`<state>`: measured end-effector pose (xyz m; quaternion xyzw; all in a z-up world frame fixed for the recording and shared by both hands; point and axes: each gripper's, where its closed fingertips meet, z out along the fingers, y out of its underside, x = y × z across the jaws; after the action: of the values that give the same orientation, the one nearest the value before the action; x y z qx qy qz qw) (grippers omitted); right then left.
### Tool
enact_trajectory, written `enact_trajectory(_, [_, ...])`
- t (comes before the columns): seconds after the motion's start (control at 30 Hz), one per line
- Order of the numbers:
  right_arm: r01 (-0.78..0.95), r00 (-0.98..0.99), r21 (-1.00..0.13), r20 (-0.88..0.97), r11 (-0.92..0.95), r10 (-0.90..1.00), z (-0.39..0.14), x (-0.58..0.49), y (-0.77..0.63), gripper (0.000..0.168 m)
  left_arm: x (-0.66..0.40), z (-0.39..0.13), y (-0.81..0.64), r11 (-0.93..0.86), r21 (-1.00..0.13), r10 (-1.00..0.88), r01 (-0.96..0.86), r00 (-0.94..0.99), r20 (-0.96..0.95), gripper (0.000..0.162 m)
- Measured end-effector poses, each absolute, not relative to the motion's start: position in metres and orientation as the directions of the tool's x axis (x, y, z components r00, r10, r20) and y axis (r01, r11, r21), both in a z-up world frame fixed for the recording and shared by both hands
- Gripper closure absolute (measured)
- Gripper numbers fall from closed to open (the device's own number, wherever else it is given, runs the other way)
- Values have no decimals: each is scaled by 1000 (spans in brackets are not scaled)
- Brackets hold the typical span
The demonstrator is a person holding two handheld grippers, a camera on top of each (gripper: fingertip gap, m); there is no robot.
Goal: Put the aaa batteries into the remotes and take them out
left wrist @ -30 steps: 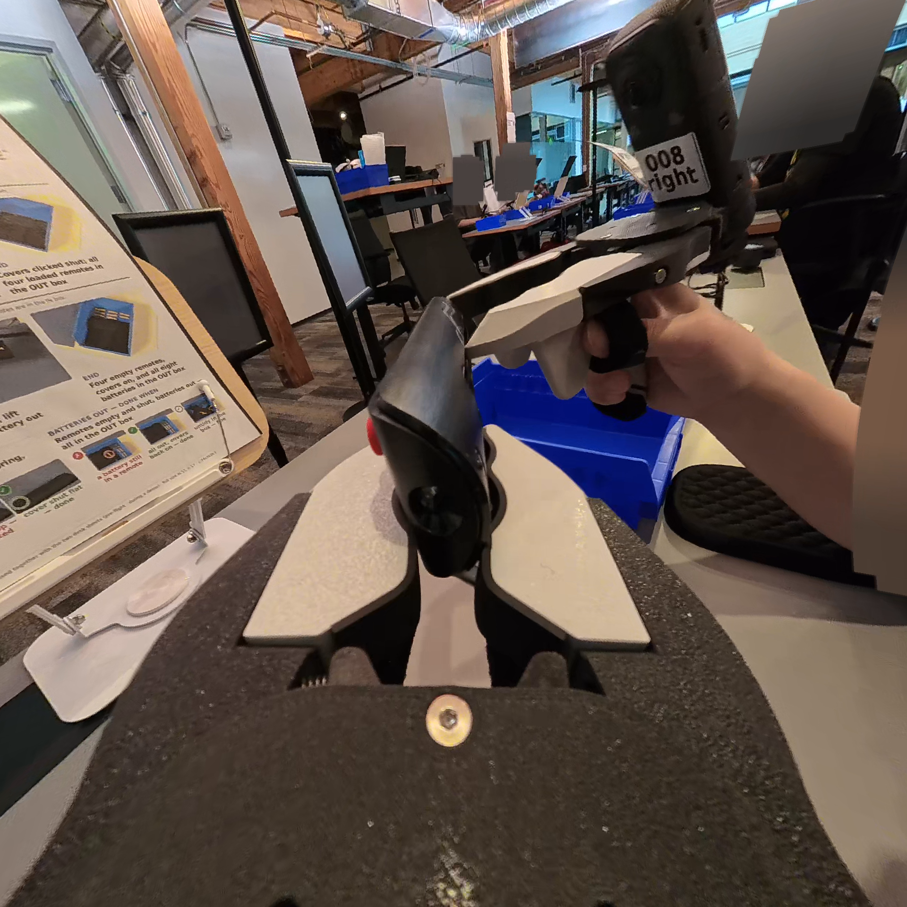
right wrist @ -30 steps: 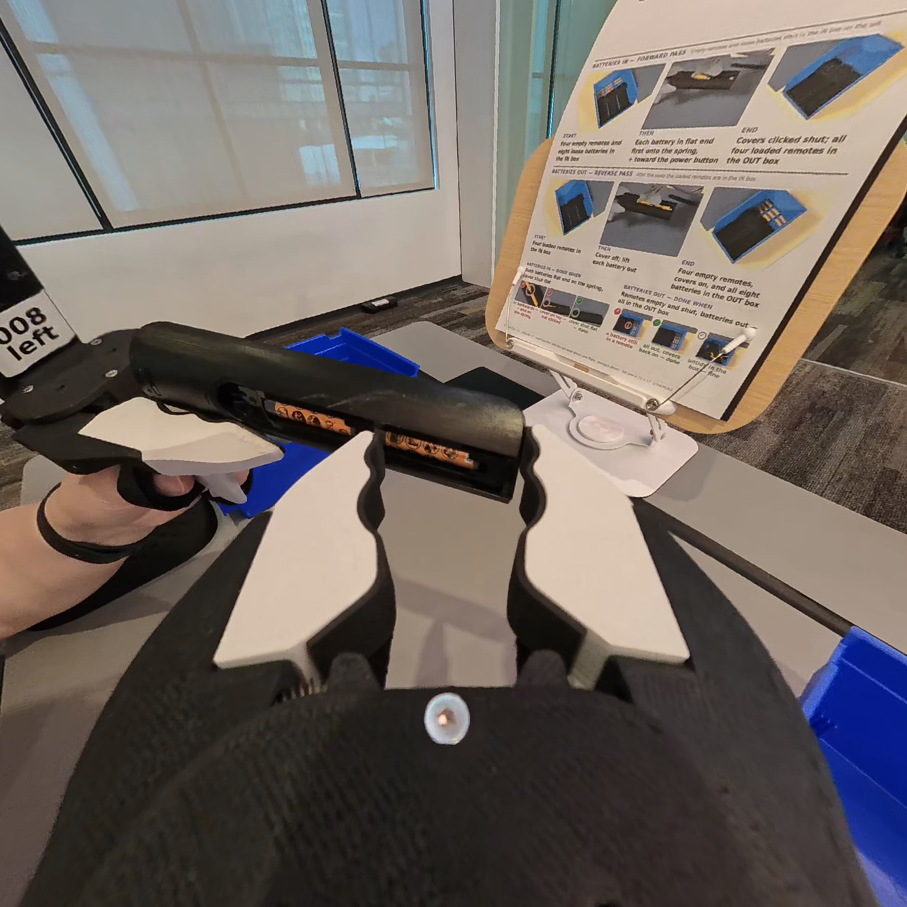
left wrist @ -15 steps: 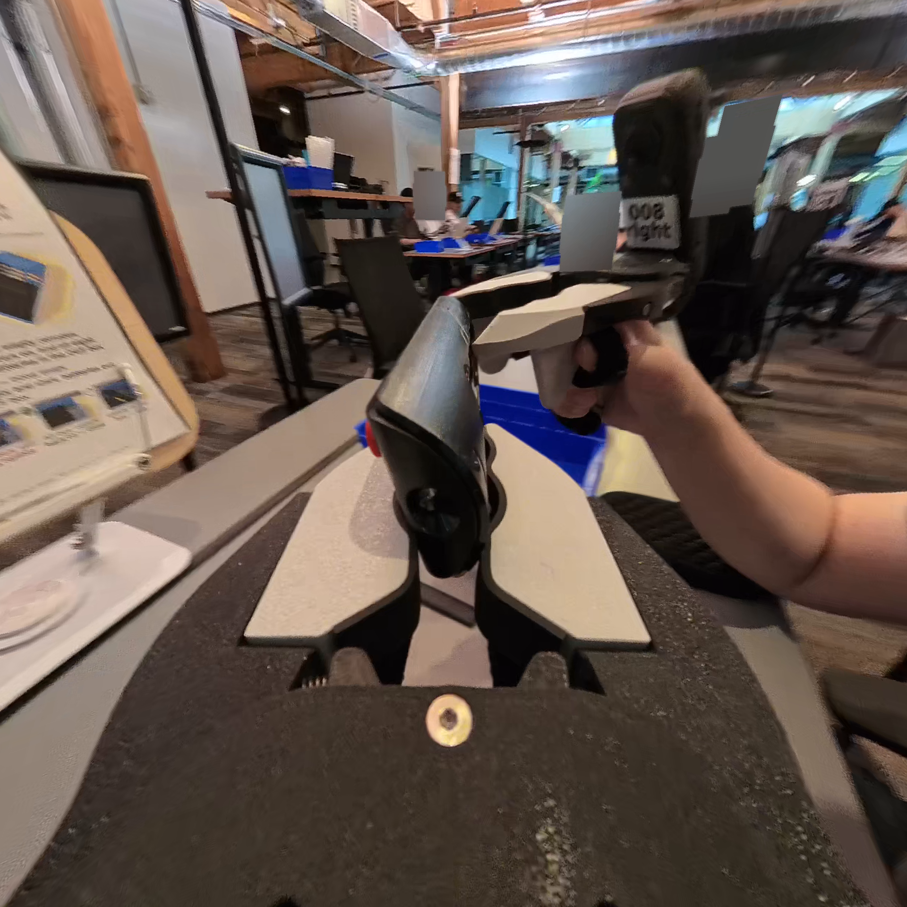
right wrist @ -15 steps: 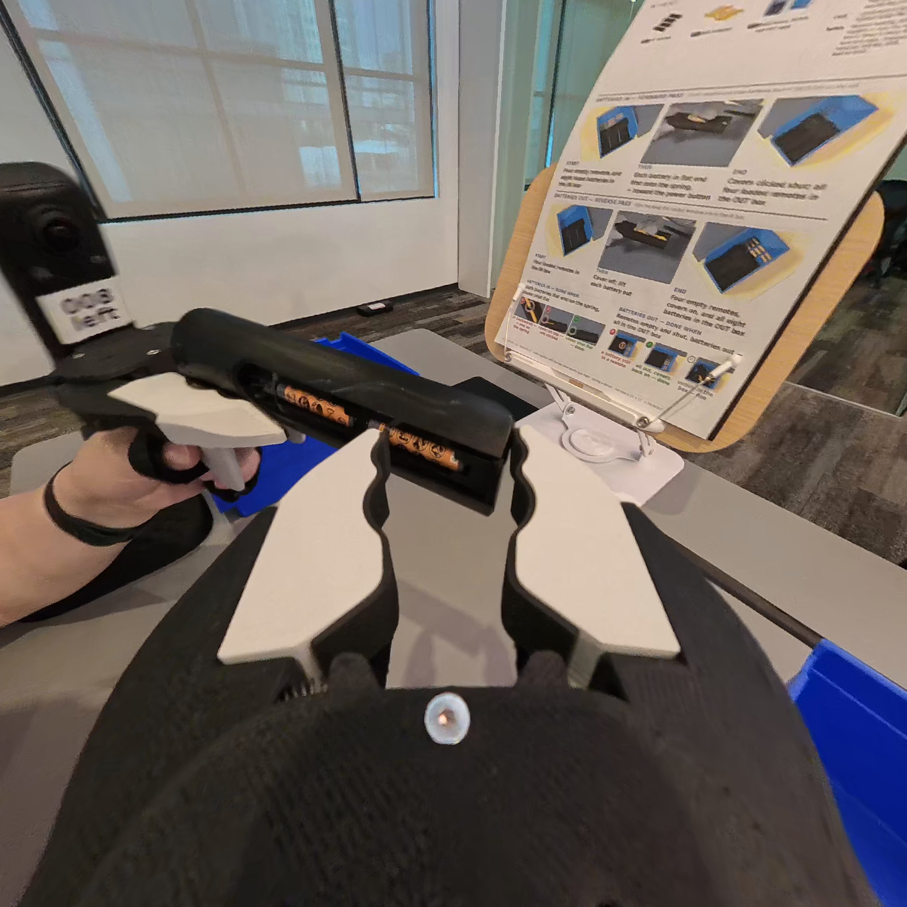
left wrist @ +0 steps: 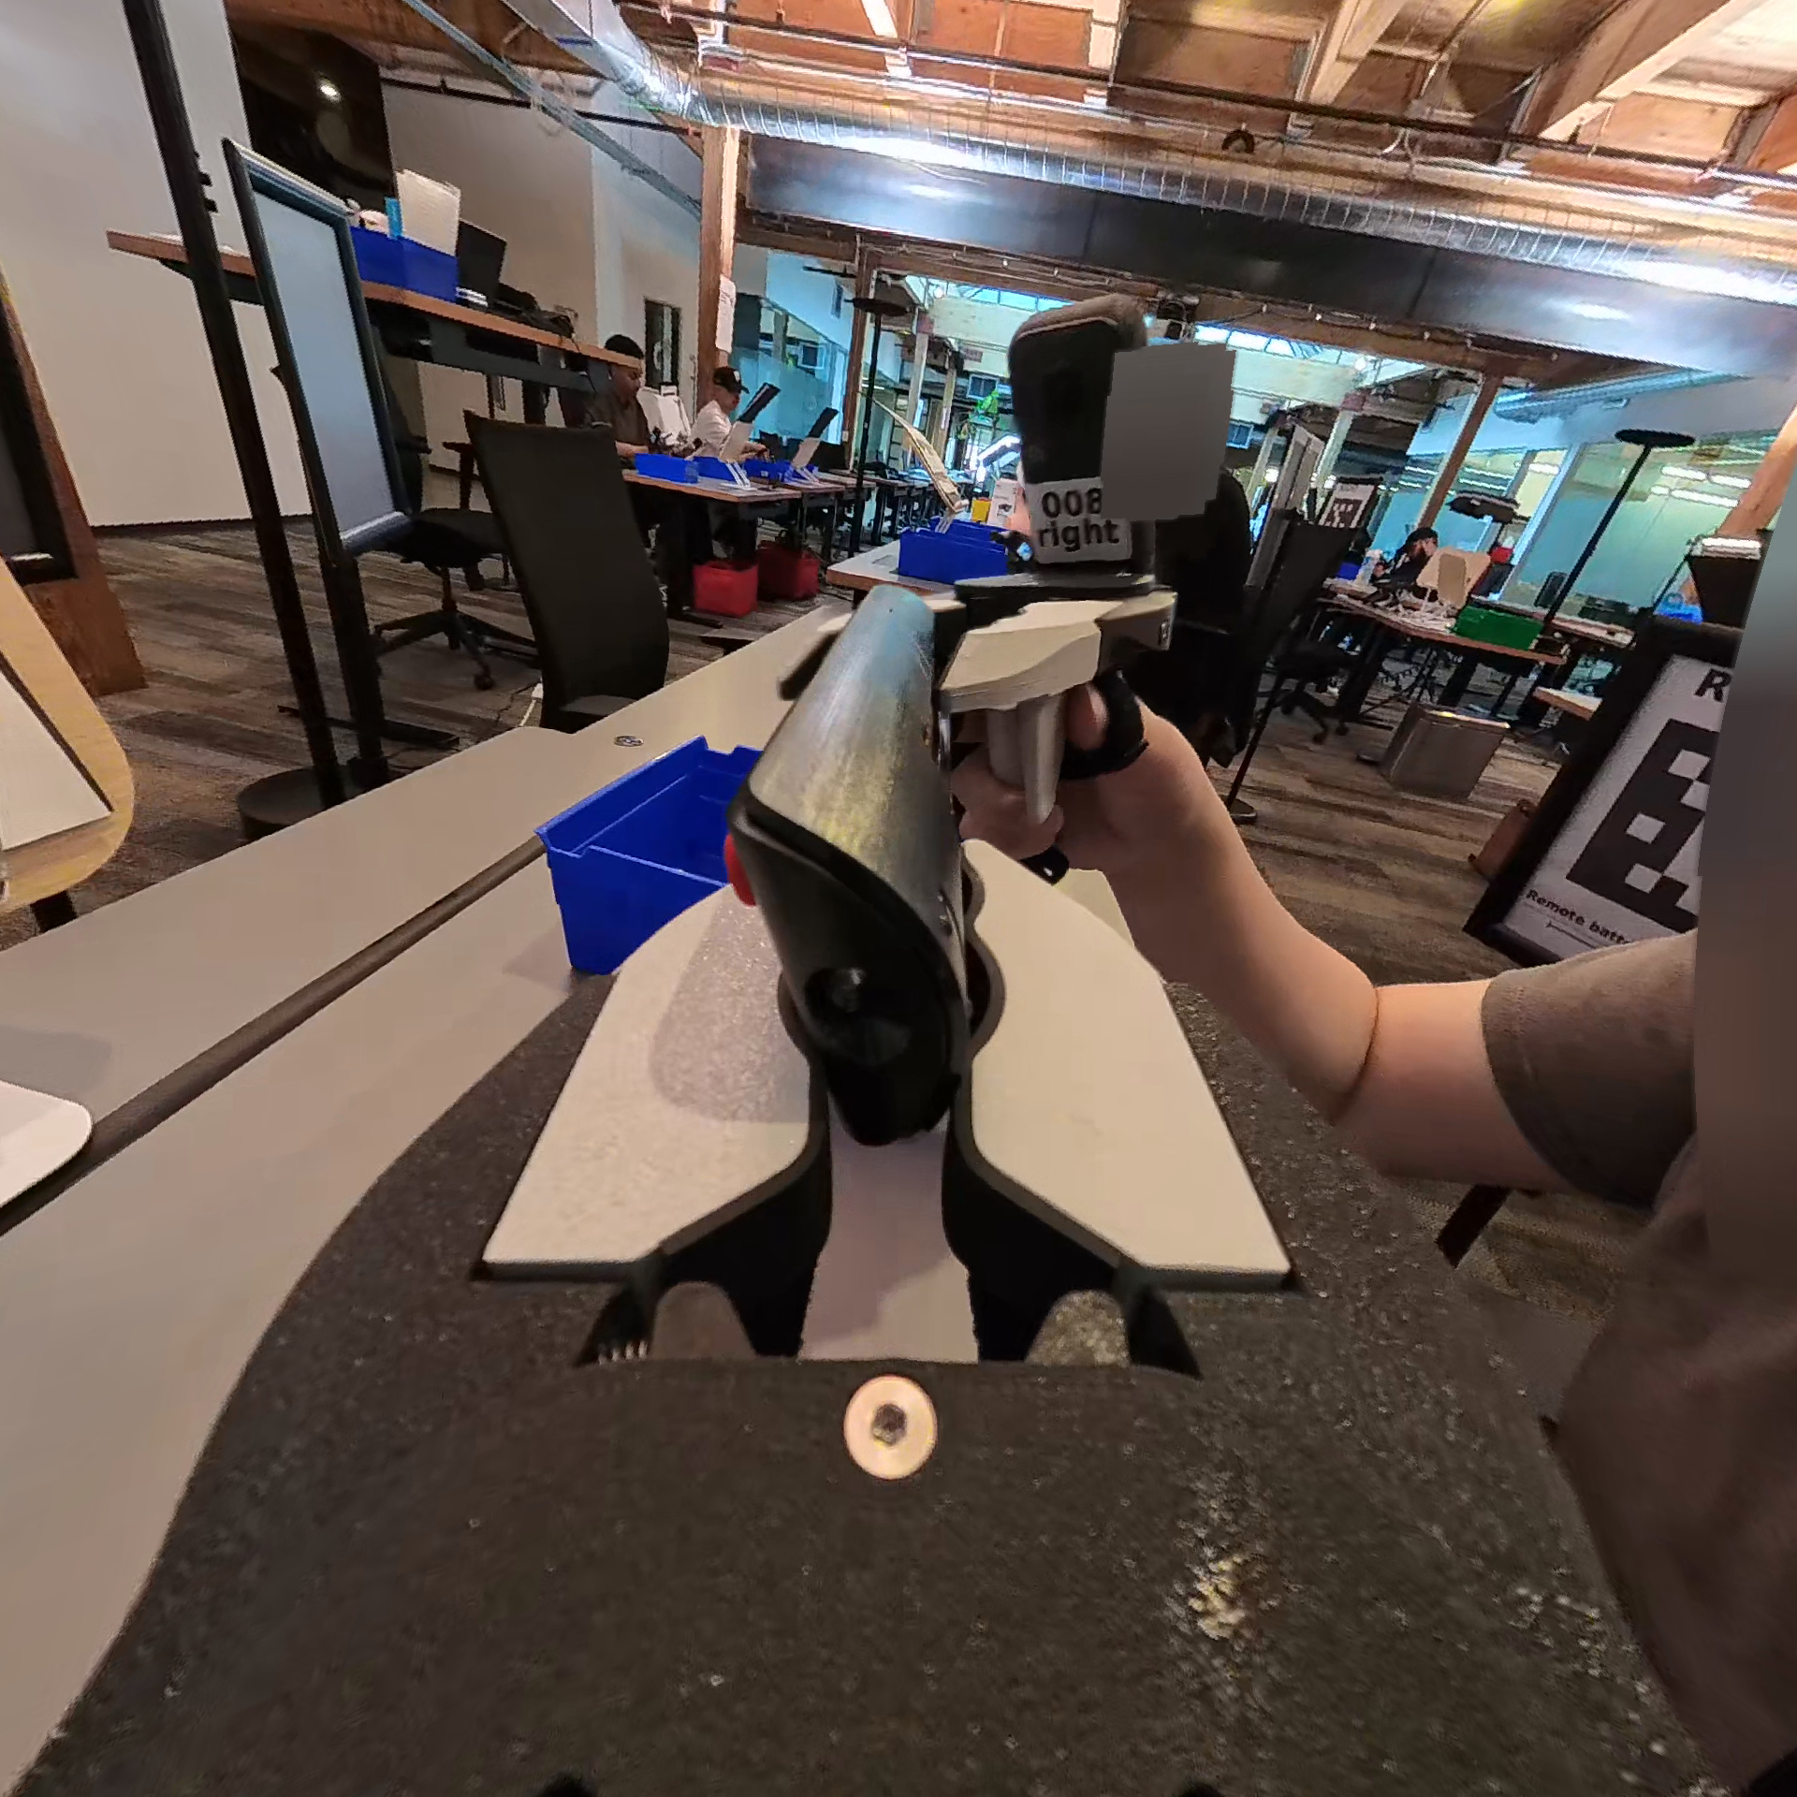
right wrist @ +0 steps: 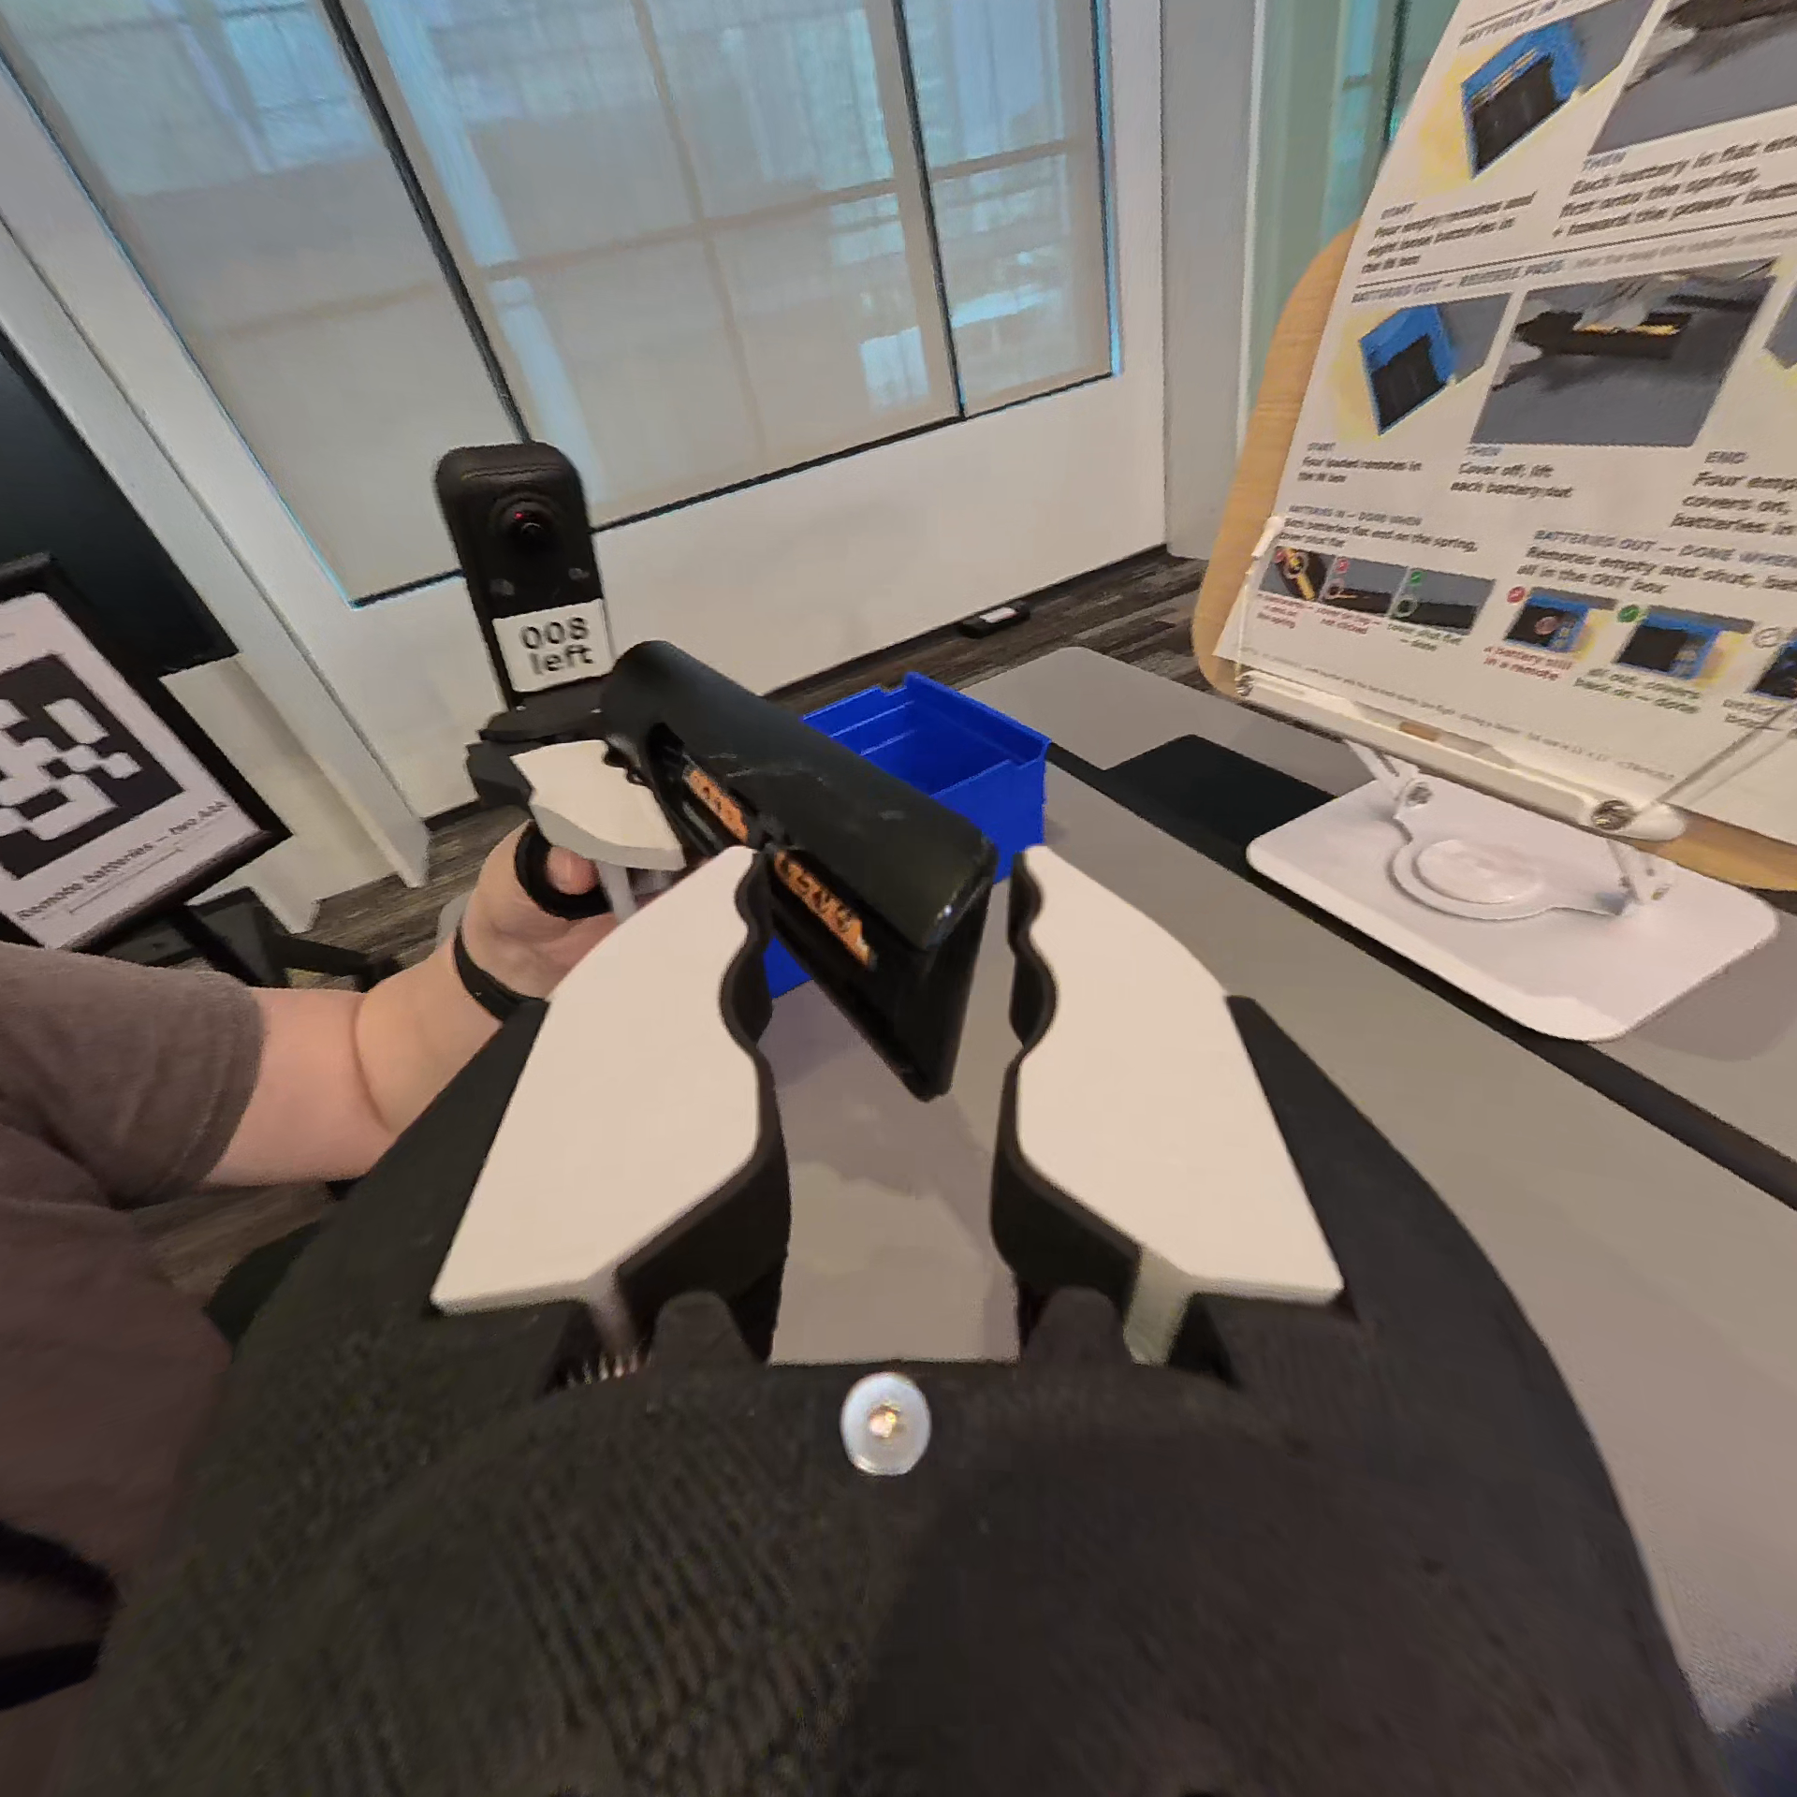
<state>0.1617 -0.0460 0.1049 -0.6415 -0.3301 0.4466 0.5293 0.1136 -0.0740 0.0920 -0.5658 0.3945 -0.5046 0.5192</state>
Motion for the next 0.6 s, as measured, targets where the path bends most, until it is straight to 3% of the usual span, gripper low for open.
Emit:
enact_trajectory(0.13, [-78, 272, -954, -301, -291, 914, 107, 159, -55, 129, 112, 96, -78, -163, -982, -976, 93, 131, 174, 140])
enact_trajectory(0.6, [-92, 181, -930, -366, -355, 913, 102, 155, -61, 140, 112, 91, -78, -162, -983, -978, 86, 121, 172, 140])
